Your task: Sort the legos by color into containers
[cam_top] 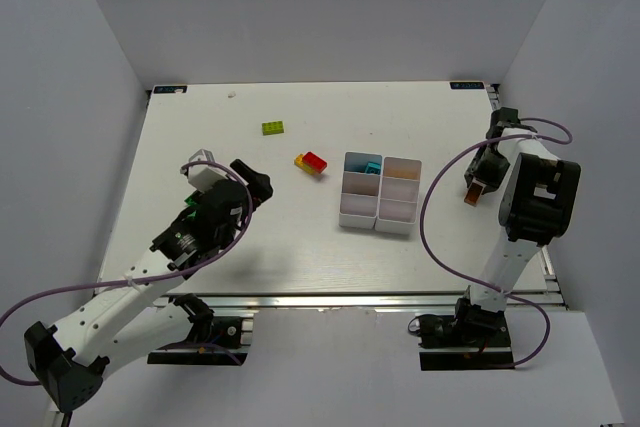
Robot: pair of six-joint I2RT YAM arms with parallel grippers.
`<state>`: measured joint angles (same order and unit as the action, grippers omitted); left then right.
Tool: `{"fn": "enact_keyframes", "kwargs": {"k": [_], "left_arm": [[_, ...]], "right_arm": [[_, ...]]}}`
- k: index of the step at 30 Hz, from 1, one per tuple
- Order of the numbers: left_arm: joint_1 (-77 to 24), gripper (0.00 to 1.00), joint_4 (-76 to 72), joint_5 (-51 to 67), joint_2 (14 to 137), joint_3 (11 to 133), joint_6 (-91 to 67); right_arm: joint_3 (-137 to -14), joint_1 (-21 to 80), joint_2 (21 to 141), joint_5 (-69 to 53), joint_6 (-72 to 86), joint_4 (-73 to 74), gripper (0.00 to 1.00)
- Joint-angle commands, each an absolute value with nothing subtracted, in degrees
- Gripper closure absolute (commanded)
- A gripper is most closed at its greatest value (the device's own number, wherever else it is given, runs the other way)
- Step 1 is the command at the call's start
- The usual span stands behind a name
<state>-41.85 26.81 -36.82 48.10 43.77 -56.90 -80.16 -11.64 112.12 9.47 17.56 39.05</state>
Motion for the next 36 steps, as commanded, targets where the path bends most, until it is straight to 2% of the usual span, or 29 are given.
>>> {"fn": "enact_keyframes", "kwargs": {"k": [1, 6, 8, 12, 15, 23, 36], "left_arm": [[-41.7, 0.02, 27.7, -38.4, 47.5, 45.3, -57.3], [-41.7, 0.02, 27.8, -39.0, 47.2, 44.9, -57.3], [-41.7, 0.02, 27.4, -38.9, 47.1, 44.6, -57.2], [-41.7, 0.02, 27.2, -39.0, 47.4, 44.7, -57.0], [-41.7, 0.02, 27.0, -38.9, 47.3, 44.8, -57.0], [-41.7, 0.02, 27.5, -39.0, 46.2, 44.7, -57.2], [-41.7, 0.02, 28.2, -40.2, 44.4, 43.9, -58.1]], "right_arm": [[-81.8, -11.5, 112.2, 9.1, 15.6, 40.4, 0.53], [-81.4, -11.6, 111.9, 8.4, 13.4, 40.0, 0.55], [-81.1, -11.5, 111.7, 8.3, 12.2, 40.0, 0.52], [-80.3, -11.6, 111.2, 7.7, 10.2, 39.9, 0.4], [-79.8, -11.6, 110.8, 7.3, 9.3, 39.9, 0.38], [-82.0, -10.5, 112.7, 8.5, 7.5, 42.6, 0.43], [-88.8, -9.9, 117.9, 8.2, 5.2, 48.8, 0.45]]}}
